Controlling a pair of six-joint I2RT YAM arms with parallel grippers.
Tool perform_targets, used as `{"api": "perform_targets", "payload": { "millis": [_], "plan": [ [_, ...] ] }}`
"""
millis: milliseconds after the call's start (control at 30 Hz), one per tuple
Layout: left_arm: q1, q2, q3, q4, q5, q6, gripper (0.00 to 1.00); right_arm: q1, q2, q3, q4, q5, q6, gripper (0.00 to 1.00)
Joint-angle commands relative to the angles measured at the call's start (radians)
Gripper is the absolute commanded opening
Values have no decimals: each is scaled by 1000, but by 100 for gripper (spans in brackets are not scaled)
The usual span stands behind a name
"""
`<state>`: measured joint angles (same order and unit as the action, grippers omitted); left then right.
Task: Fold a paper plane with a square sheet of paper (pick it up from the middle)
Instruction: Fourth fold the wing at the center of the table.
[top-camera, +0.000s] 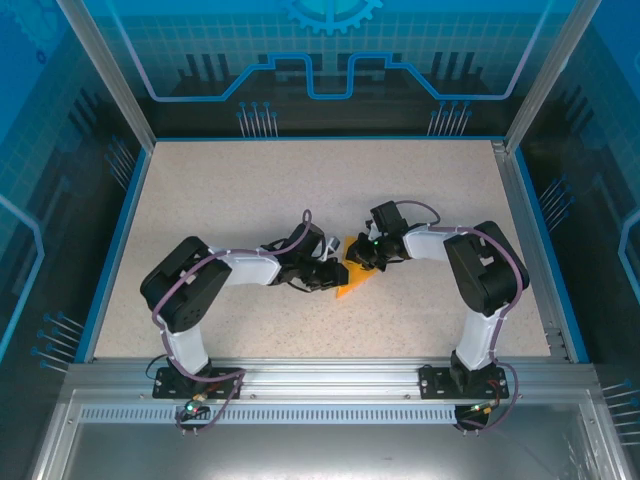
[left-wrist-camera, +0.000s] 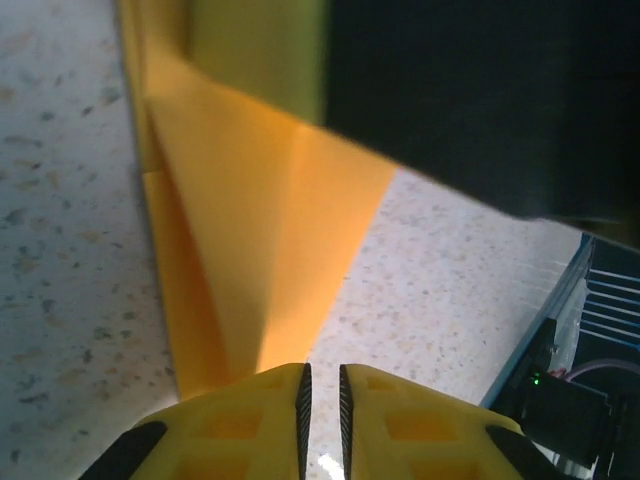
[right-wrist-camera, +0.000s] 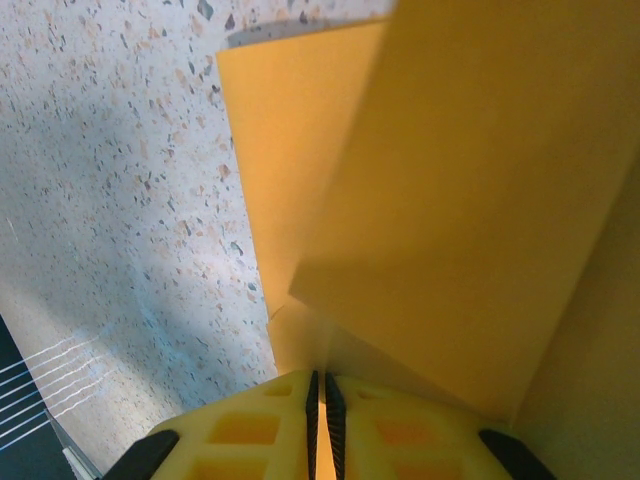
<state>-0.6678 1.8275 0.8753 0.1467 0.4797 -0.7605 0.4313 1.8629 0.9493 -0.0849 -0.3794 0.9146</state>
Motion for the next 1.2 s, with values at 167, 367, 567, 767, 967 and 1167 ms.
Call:
{"api": "perform_targets", "payload": {
  "millis": [167, 367, 567, 767, 967, 1167],
  "plan": [
    [-6, 32, -38, -129, -39, 10, 18, 0, 83, -41, -122, 117, -17, 16],
    [-9, 7, -100, -179, -48, 54, 16, 0, 86, -35, -130, 120, -17, 16],
    [-12, -42, -114, -184, -53, 73, 16, 0, 84, -35, -133, 123, -16, 16],
    [-13, -149, -91, -192, -96, 71, 15, 0, 83, -35, -133, 123, -18, 16],
    [-13, -214, -53, -145, -109, 47, 16, 0, 82, -35, -131, 122, -16, 16],
    [-16, -113, 16, -55, 5, 13, 20, 0, 84, -31, -131, 119, -18, 16]
  ]
}}
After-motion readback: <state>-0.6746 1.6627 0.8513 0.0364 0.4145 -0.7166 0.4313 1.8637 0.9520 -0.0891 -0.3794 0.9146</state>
